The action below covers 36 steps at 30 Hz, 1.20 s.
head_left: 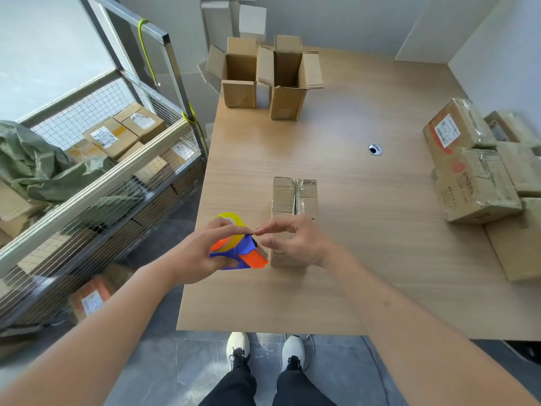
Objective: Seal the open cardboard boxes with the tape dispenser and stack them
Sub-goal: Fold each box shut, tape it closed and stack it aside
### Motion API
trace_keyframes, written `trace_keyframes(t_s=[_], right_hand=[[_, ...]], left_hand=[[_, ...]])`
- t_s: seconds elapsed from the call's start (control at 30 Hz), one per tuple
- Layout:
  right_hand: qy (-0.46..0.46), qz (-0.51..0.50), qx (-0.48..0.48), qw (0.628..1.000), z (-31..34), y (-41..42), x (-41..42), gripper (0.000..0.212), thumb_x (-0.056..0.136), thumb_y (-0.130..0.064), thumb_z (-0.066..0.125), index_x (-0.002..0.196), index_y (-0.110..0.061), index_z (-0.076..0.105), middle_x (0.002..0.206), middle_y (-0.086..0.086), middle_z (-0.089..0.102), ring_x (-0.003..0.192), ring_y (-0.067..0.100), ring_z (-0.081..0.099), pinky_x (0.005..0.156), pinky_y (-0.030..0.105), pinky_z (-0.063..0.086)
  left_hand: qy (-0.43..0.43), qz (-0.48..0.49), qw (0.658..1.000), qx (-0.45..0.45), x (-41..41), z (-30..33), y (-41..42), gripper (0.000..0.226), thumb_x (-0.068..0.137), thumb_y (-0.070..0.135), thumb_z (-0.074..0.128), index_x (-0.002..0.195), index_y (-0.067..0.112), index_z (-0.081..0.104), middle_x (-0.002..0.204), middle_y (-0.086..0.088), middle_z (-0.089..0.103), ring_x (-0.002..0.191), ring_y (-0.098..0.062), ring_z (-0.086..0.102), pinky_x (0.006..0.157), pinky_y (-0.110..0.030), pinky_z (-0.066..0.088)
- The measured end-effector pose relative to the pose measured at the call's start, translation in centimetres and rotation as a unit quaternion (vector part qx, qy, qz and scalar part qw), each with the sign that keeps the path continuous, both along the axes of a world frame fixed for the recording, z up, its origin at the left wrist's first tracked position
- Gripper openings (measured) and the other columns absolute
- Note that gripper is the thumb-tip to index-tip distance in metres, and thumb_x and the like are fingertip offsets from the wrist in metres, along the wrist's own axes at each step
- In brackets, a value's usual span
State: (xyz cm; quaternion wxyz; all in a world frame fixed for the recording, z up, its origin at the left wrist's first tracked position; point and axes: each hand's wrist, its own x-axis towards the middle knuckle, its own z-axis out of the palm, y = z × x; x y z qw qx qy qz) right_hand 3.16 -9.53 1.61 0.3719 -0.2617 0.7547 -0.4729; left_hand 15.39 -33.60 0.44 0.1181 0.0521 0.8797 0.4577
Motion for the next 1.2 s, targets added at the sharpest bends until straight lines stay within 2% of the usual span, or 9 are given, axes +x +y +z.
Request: trace_keyframes(t_s=[0.07,0.13,0.3,0.4,0.5,0.7,0.77,1.0,1.2], right_hand=[[-0.061,-0.022,-0.030,0.997,0.8,0.3,0.4,0.023,0.080,-0.024,0.086,0.101,-0.021,0.078,0.098,0.004,0.078,0.096,0.018,0.074,0.094,0.050,0.058],[-0.077,-0.033,-0.046,0.995,1.1,1.1,0.2,0.021,0.078,-0.010,0.087,0.097,-0.013,0.078,0.094,0.016,0.077,0.086,0.024,0.073,0.088,0.050,0.060],[-0.108,-0.022,-0.071,0.991,2.3,3.7,-0.4,0.021,0.076,0.000,0.086,0.095,-0.005,0.078,0.092,0.028,0.074,0.082,0.023,0.069,0.078,0.032,0.058],[-0.113,-0.018,-0.089,0.989,2.8,5.5,-0.6,0.018,0.082,0.001,0.081,0.100,0.001,0.077,0.097,0.032,0.072,0.087,0.026,0.069,0.085,0.033,0.060],[-0.133,-0.016,-0.092,0.987,3.0,7.0,-0.6,0.017,0.093,-0.003,0.072,0.108,0.003,0.075,0.097,0.026,0.074,0.091,0.027,0.069,0.095,0.043,0.059],[-0.185,-0.011,-0.078,0.979,3.0,8.7,-0.3,0.027,0.106,-0.028,0.055,0.102,-0.013,0.078,0.097,0.009,0.074,0.088,0.016,0.070,0.082,0.036,0.061],[-0.176,-0.018,-0.088,0.980,2.5,8.7,0.1,0.025,0.100,-0.032,0.065,0.102,-0.011,0.078,0.095,0.012,0.074,0.087,0.018,0.070,0.078,0.033,0.060],[-0.052,-0.099,-0.107,0.988,0.0,6.8,1.6,0.007,0.092,-0.007,0.074,0.097,-0.005,0.079,0.089,0.018,0.076,0.080,0.027,0.072,0.083,0.044,0.062],[-0.029,-0.244,-0.104,0.964,-1.4,6.0,3.7,0.011,0.091,-0.001,0.072,0.091,-0.009,0.081,0.087,0.010,0.078,0.073,0.021,0.073,0.071,0.034,0.063]], left_hand=[[0.020,0.012,1.000,-0.003,0.0,0.8,1.2,0.063,0.084,0.026,0.079,0.139,0.047,0.055,0.131,0.016,0.052,0.127,-0.016,0.052,0.105,-0.034,0.044],[0.032,0.018,0.999,-0.008,0.2,1.7,2.3,0.064,0.084,0.024,0.081,0.138,0.046,0.056,0.130,0.016,0.052,0.126,-0.017,0.052,0.104,-0.034,0.045],[0.045,0.020,0.999,-0.007,0.5,3.8,5.4,0.064,0.085,0.017,0.083,0.137,0.045,0.057,0.129,0.012,0.053,0.125,-0.019,0.053,0.103,-0.035,0.046],[0.043,0.032,0.998,-0.015,0.7,4.6,7.1,0.064,0.084,0.015,0.083,0.137,0.043,0.059,0.128,0.013,0.053,0.125,-0.017,0.053,0.104,-0.039,0.046],[0.026,0.044,0.999,-0.007,0.9,5.3,8.6,0.065,0.084,0.015,0.083,0.137,0.044,0.059,0.127,0.016,0.053,0.123,-0.014,0.055,0.105,-0.043,0.046],[-0.002,0.034,0.999,-0.003,1.2,5.5,9.7,0.071,0.086,0.012,0.081,0.141,0.049,0.055,0.126,0.015,0.054,0.122,-0.014,0.055,0.107,-0.045,0.046],[-0.011,0.026,1.000,-0.007,1.1,5.4,9.6,0.070,0.087,0.014,0.080,0.141,0.051,0.054,0.125,0.014,0.054,0.121,-0.014,0.056,0.107,-0.045,0.046],[-0.041,-0.006,0.998,-0.036,0.5,5.2,8.1,0.069,0.092,0.020,0.077,0.143,0.056,0.049,0.120,0.015,0.053,0.113,-0.006,0.055,0.102,-0.031,0.045],[-0.021,-0.066,0.991,-0.112,0.0,4.3,7.1,0.059,0.103,0.040,0.058,0.145,0.071,0.029,0.109,0.009,0.046,0.096,-0.004,0.047,0.089,-0.024,0.041]])
